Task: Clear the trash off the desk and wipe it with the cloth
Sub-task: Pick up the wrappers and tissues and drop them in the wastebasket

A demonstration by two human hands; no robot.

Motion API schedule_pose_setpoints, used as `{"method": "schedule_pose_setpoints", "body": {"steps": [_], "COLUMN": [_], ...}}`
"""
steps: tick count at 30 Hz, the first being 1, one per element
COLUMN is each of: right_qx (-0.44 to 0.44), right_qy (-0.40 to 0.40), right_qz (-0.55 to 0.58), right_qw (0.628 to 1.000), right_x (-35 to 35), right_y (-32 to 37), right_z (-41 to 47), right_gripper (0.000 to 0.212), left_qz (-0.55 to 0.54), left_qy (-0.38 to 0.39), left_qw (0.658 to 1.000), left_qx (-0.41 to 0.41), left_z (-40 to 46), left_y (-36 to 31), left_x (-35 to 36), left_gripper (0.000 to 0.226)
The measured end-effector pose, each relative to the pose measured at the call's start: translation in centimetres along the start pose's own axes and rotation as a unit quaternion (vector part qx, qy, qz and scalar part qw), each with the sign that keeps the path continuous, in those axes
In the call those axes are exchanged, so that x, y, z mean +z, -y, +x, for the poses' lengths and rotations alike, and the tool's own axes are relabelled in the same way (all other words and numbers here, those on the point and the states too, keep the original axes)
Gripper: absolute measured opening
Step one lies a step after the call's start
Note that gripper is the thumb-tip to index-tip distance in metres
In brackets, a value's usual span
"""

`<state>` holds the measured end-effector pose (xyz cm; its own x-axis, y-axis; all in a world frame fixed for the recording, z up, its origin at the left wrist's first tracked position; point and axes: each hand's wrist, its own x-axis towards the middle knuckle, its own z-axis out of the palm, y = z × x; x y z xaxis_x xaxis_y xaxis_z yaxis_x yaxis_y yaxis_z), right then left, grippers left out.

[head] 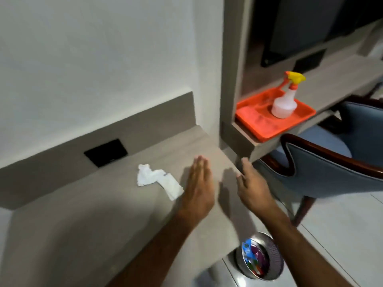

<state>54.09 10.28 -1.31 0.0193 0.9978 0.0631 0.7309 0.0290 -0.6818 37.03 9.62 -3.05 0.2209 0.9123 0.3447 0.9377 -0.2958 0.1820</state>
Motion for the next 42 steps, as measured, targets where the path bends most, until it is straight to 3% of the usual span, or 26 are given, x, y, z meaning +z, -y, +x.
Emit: {"method": "schedule_pose_setpoints", "body": {"steps": [4,8,10,15,18,21,24,26,29,32,34,39,42], "right_qx": [0.001,-0.027,-0.043,0.02,0.066,0.125,0.215,0.26,0.323,0.403,0.416,0.429,0.426], "right_qy": [0.14,0.168,0.143,0.123,0.045,-0.062,-0.159,-0.24,-0.3,-0.236,-0.16,-0.038,0.016], "right_qz": [-0.116,-0.224,-0.253,-0.141,0.002,0.108,0.204,0.239,0.222,0.153,0.116,0.087,0.039], "right_qw": [0.983,0.96,0.956,0.982,0.997,0.984,0.942,0.904,0.87,0.871,0.887,0.898,0.904], "right_x": [9.2,13.5,14.3,12.7,10.0,7.0,2.9,-0.4,-3.4,-1.7,1.4,10.5,15.6], "right_y": [5.1,6.9,6.7,4.6,2.4,-0.8,-5.6,-10.0,-17.5,-25.5,-29.5,-37.5,-41.2], "right_z": [2.1,3.0,3.2,3.1,1.9,0.0,-2.5,-5.8,-12.2,-17.2,-18.9,-18.8,-16.8], "right_gripper": [0.049,0.028,0.024,0.018,0.018,0.022,0.019,0.018,0.018,0.015,0.015,0.006,0.012], "left_qz": [0.055,-0.006,-0.01,-0.007,-0.077,-0.135,-0.235,-0.296,-0.311,-0.315,-0.276,-0.158,-0.121], "left_qy": [0.17,0.223,0.205,0.114,0.131,0.117,0.052,0.035,0.105,0.27,0.336,0.371,0.389], "left_qw": [0.967,0.946,0.952,0.988,0.977,0.97,0.964,0.951,0.944,0.909,0.897,0.9,0.894], "left_qx": [-0.183,-0.235,-0.229,-0.107,-0.151,-0.167,-0.111,-0.085,-0.04,-0.035,-0.074,-0.165,-0.187], "left_z": [-2.0,-1.5,-0.7,0.8,1.9,3.1,2.7,0.8,-5.1,-11.4,-13.8,-16.7,-17.4], "left_y": [12.8,17.3,16.9,14.4,12.1,6.6,-2.4,-8.8,-16.6,-19.9,-19.4,-17.5,-16.8], "left_x": [-0.2,1.1,2.1,3.2,1.9,0.6,-0.2,0.6,4.5,13.3,19.2,32.7,39.0], "left_gripper": [0.094,0.121,0.113,0.042,0.026,0.014,0.015,0.027,0.036,0.039,0.039,0.021,0.026]}}
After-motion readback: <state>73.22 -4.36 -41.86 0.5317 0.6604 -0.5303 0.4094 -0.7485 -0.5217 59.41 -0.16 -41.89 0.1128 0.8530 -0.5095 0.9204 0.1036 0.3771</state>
